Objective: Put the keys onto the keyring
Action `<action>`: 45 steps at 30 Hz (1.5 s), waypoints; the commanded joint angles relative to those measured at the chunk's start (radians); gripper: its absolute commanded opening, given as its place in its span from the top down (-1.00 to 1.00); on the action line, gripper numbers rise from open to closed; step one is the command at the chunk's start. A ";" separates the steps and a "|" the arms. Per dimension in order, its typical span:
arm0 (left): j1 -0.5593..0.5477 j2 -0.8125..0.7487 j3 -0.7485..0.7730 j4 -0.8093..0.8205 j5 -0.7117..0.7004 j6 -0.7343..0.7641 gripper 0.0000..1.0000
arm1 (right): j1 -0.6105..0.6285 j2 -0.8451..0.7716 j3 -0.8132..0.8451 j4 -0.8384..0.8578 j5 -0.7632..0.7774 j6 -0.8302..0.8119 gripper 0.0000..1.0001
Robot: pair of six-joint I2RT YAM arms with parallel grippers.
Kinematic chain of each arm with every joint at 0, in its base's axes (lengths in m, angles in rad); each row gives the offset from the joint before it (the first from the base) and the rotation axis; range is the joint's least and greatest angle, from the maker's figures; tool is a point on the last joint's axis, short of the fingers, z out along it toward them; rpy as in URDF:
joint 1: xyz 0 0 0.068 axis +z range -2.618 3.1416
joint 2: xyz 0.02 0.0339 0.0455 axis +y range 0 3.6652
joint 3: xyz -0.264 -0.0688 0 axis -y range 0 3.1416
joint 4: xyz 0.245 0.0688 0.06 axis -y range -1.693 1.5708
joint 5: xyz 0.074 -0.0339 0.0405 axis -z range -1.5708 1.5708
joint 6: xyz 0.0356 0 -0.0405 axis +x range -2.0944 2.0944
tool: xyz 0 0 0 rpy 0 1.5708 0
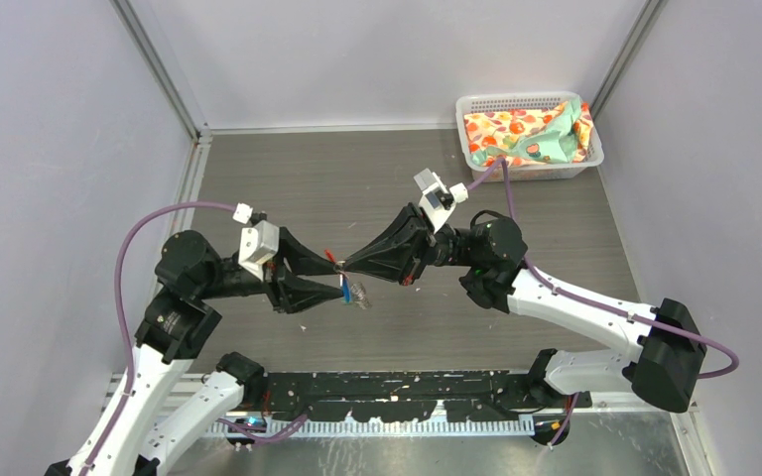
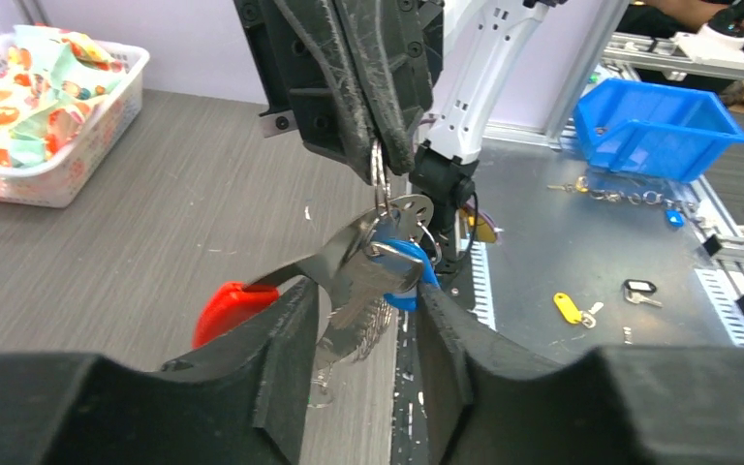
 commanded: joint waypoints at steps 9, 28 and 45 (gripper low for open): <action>-0.003 -0.011 0.006 0.083 -0.077 -0.037 0.75 | -0.005 0.006 0.054 0.022 -0.003 0.003 0.97; -0.003 -0.017 0.042 0.075 -0.055 -0.038 0.99 | -0.004 -0.031 0.053 -0.157 -0.011 -0.114 0.97; -0.003 -0.046 -0.027 -0.247 -0.265 0.223 -0.99 | -0.026 -0.126 0.102 -0.460 0.107 -0.292 0.97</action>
